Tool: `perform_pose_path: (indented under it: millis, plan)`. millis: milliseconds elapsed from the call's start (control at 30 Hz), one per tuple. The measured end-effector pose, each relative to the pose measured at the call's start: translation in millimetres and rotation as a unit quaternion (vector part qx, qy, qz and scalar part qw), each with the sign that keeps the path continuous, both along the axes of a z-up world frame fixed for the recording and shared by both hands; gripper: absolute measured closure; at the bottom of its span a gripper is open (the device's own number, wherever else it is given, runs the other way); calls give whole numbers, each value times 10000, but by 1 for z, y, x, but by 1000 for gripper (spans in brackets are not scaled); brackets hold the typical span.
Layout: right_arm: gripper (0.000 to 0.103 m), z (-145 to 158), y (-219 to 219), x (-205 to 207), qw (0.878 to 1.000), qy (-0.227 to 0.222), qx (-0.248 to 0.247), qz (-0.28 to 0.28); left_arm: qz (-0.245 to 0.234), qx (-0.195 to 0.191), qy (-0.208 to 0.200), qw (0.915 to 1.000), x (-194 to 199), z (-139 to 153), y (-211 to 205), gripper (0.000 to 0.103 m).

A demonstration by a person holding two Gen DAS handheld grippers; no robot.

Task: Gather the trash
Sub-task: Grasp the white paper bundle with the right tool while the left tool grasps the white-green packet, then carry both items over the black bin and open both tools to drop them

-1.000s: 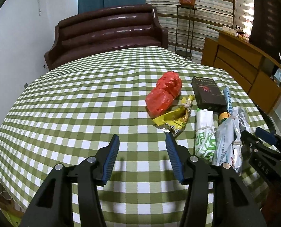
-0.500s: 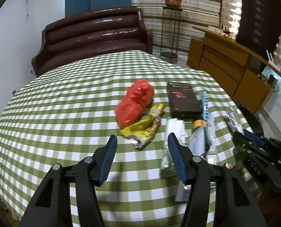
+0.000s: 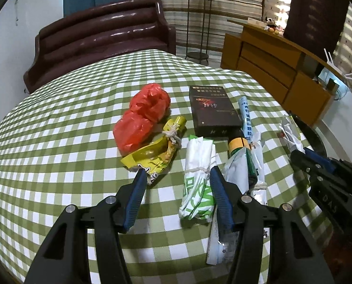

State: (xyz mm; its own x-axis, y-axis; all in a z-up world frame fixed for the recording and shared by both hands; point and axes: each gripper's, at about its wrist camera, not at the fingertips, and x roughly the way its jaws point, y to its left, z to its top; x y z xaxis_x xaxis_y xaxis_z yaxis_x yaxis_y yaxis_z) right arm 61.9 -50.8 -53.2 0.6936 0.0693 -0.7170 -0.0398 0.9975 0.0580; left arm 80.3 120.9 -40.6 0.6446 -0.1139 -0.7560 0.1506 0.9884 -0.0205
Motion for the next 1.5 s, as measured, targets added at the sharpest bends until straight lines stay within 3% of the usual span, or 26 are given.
perform_pose_path:
  millis: [67,233,567,933,1500]
  plan:
    - [83,0,0,1,10000,2,3,4,-99,-64,-7,9999,-1,0,0,54]
    - [83,0,0,1,10000,4,5,1,-409,-301,-20,9987,-2,0,-3,81]
    - [83,-1,0,1,10000,-43,18,-2,-349,-286,-136,9989,-10,3,1,83]
    - [83,13,-11,-6,9996,-271,4,-63,-132,-135,-835,9963,-29,43,-1,83]
    - [83,30,-102,-3,9944,-668,-343,-744,-681,-207,-1139,9909,-5,61,-98,83]
